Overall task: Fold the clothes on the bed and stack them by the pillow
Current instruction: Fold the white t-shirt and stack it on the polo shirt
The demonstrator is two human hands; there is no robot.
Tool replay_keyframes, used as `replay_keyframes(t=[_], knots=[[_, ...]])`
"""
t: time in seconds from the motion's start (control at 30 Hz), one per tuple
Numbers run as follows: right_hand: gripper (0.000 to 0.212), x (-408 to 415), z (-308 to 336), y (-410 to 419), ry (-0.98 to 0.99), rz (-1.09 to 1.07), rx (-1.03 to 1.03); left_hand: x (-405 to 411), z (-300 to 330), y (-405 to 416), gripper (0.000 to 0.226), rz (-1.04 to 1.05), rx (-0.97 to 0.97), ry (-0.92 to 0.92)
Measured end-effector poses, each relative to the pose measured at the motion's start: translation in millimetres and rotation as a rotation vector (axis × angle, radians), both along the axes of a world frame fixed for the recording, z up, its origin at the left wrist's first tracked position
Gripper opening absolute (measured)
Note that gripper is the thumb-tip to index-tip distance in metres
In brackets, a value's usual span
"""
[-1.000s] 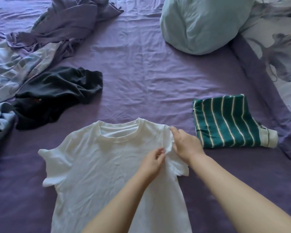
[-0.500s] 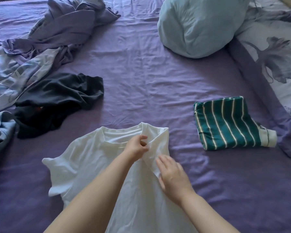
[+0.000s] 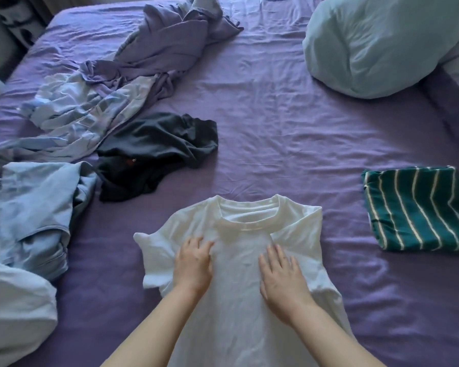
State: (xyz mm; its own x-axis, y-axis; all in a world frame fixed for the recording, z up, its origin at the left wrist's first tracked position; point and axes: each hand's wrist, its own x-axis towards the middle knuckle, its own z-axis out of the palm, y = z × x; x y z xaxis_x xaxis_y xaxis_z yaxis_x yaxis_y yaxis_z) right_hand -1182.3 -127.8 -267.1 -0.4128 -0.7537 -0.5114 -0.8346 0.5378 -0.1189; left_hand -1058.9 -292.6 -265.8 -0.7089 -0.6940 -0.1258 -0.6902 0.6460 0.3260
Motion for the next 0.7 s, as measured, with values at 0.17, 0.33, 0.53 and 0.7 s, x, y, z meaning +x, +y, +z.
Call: replay_keyframes(t=[0.17,0.33,0.53,0.7], knots=[[0.055,40,17,-71,-0.033,0.171,-0.087,69,5,-31,0.047,0.267,-0.057,-0.11],[0.052,72,20,-142,-0.041,0.301,-0.229,94,9,-52,0.067,0.507,0.139,-0.172],[0.057,86,22,-206,-0.008,0.429,-0.317,86,6,-71,0.072,0.491,0.226,-0.029],[0.066,86,19,-232,-0.134,0.432,-0.248,71,-1,-97,0.084,0.651,0.437,0.105]])
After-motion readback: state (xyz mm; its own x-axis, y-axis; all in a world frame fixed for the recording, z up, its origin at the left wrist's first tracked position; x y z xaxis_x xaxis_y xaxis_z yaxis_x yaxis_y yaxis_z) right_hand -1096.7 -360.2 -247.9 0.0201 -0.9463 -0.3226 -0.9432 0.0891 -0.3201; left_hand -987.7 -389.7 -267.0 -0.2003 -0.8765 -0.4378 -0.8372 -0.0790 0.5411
